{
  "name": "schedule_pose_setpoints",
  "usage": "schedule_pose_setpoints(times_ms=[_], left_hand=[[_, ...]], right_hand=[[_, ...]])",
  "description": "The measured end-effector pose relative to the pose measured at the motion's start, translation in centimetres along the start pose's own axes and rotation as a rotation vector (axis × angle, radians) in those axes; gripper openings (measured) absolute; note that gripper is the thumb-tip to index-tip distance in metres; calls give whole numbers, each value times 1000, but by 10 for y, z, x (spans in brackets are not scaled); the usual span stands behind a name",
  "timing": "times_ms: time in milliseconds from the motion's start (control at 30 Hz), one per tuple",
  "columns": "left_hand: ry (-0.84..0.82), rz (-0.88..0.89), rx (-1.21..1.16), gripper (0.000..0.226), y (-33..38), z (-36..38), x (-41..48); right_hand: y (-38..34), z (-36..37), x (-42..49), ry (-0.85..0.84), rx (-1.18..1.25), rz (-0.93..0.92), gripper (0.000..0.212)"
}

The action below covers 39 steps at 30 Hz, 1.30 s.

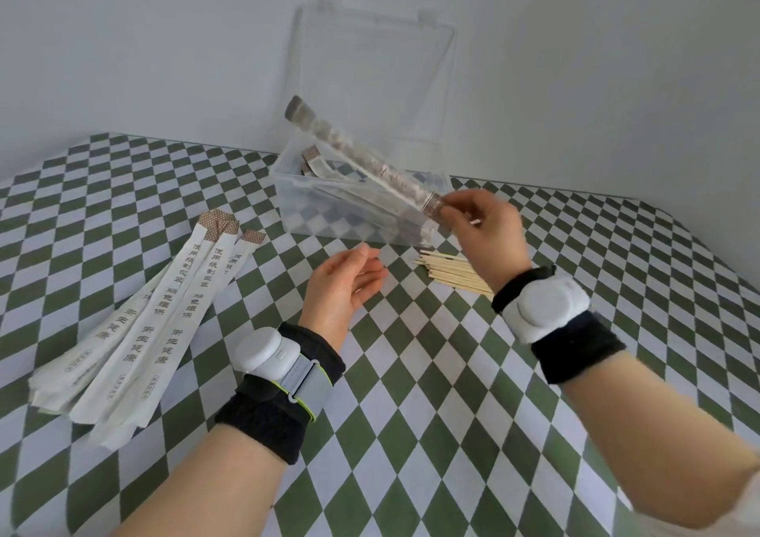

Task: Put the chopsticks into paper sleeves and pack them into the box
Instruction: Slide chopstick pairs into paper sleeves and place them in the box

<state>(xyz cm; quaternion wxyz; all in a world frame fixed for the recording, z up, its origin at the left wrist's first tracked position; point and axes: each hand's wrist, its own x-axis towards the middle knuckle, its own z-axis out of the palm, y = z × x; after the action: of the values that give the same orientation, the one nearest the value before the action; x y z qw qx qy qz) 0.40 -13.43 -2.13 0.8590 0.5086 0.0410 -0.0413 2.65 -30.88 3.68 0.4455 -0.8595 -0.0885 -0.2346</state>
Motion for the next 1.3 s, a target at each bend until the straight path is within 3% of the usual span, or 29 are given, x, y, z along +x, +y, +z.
schedule_pose_setpoints(times_ms=[133,300,433,567,633,733,900,967,1100,1300], left_hand=[[40,-10,-59,27,2,-2,2],[75,-49,-121,31,5,-3,3],[74,-47,-104,31,5,-4,3],[76,-54,-107,33,5,-2,3],[78,-59,-105,34,5,-2,3],[87,-52,-108,36,4,-3,3],[114,-40,-104,36,5,-3,6],[128,-41,-95,33,5,-3,6],[141,-5,-60,25,5,-4,3],[166,5,14,12,7,0,-4]], right_hand=[[0,-8,56,40,-162,12,11],[7,6,84,-206,-421,13,6],[6,17,94,-308,-506,43,10],[4,21,94,-437,-735,102,57],[7,24,90,-444,-762,101,64],[7,21,82,-364,-618,37,61],[-1,12,44,31,-240,-166,38],[1,17,12,15,-142,-83,30],[16,35,-45,-182,-80,224,18],[28,38,-64,-191,-94,217,18]])
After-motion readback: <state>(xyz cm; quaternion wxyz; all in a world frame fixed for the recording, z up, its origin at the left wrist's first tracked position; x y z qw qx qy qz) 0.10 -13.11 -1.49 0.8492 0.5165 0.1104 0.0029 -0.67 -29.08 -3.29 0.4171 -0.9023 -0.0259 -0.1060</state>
